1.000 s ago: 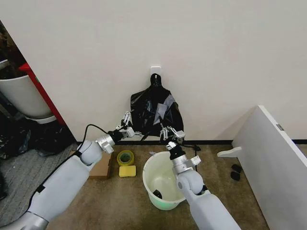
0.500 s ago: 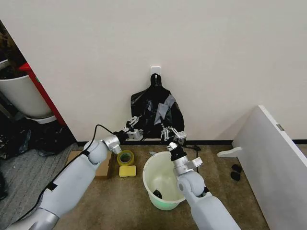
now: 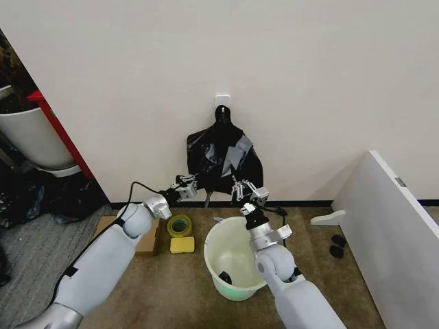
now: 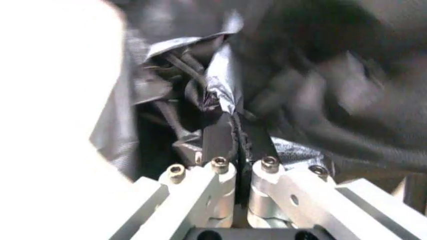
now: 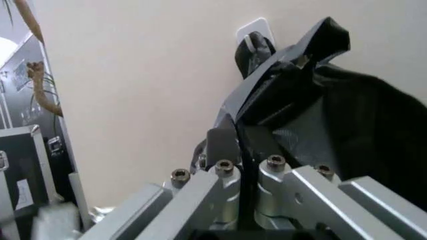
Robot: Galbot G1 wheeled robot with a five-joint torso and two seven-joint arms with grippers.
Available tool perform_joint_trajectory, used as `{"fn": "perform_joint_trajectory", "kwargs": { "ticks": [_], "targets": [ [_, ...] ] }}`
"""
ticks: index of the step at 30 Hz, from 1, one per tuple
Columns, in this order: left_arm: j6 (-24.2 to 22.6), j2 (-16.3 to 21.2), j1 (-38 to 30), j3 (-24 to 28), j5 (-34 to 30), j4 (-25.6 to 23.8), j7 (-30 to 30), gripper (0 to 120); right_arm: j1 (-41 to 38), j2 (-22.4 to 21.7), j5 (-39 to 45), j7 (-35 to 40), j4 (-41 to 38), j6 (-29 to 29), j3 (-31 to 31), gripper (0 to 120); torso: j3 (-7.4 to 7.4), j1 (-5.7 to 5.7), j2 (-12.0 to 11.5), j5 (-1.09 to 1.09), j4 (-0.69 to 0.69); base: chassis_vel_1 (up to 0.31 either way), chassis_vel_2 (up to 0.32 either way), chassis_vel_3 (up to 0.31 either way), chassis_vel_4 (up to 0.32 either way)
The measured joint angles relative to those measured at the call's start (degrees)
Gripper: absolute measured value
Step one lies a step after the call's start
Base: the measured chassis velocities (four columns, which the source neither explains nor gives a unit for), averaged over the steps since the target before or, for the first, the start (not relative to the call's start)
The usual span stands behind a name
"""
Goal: Place the garbage bag over the trash bin.
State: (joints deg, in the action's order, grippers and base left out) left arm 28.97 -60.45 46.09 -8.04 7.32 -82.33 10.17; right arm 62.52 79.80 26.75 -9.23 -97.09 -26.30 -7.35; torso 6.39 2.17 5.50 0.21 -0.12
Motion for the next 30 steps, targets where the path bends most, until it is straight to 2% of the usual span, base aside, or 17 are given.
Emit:
{"fn": "perform_joint_trajectory", "kwargs": {
  "ticks": [1,7,9,13,15,21,26,30],
  "targets": [
    [0.0,0.0,0.0,0.0,0.0,0.0,0.0,0,0.0,0.0,0.0,0.0,0.0,0.0,0.0,0,0.0,0.0,0.0,0.0,0.0,0.0,0.0,0.0,0.0],
    [1.9,-1.6,7.2,-3.3,-22.3,-7.1,-1.7,0,2.3,-1.3,-0.2,0.9,-1.1,-0.5,-0.6,0,0.0,0.0,0.0,0.0,0.0,0.0,0.0,0.0,0.0],
    [2.0,-2.0,8.1,-3.4,-24.3,-8.1,-1.9,0,2.5,-1.5,-0.2,1.0,-1.3,-0.5,-0.7,0,0.0,0.0,0.0,0.01,-0.01,0.0,0.0,0.0,0.0],
    [2.3,-4.2,15.9,-3.6,-34.1,-15.2,-3.7,0,6.1,-2.8,0.7,3.1,-4.1,-0.9,-0.7,0,-0.01,0.0,0.0,0.02,-0.02,0.0,0.0,0.0,0.0],
    [2.3,-4.3,17.2,-3.6,-35.0,-15.9,-4.0,0,6.9,-3.1,1.2,3.6,-5.0,-0.8,-0.6,0,-0.01,0.0,0.0,0.0,0.0,0.0,0.0,0.0,0.0],
    [1.4,-5.7,25.2,-4.1,-39.9,-22.2,-8.1,0,15.2,-5.9,2.6,11.9,-14.8,3.8,0.9,0,-0.01,0.0,0.0,0.01,-0.01,0.0,0.0,0.0,0.0],
    [1.1,-5.0,27.7,-4.3,-39.9,-23.6,-9.5,0,20.7,-9.3,0.2,18.8,-19.6,8.2,1.4,0,-0.01,-0.01,0.0,0.01,-0.02,0.0,0.0,0.0,0.0],
    [1.7,-3.8,29.4,-4.5,-39.8,-24.7,-9.8,0,25.1,-11.7,-1.2,19.4,-23.2,7.8,0.8,0,-0.01,-0.01,0.0,0.0,-0.01,0.0,0.0,0.0,0.0]
  ]
}}
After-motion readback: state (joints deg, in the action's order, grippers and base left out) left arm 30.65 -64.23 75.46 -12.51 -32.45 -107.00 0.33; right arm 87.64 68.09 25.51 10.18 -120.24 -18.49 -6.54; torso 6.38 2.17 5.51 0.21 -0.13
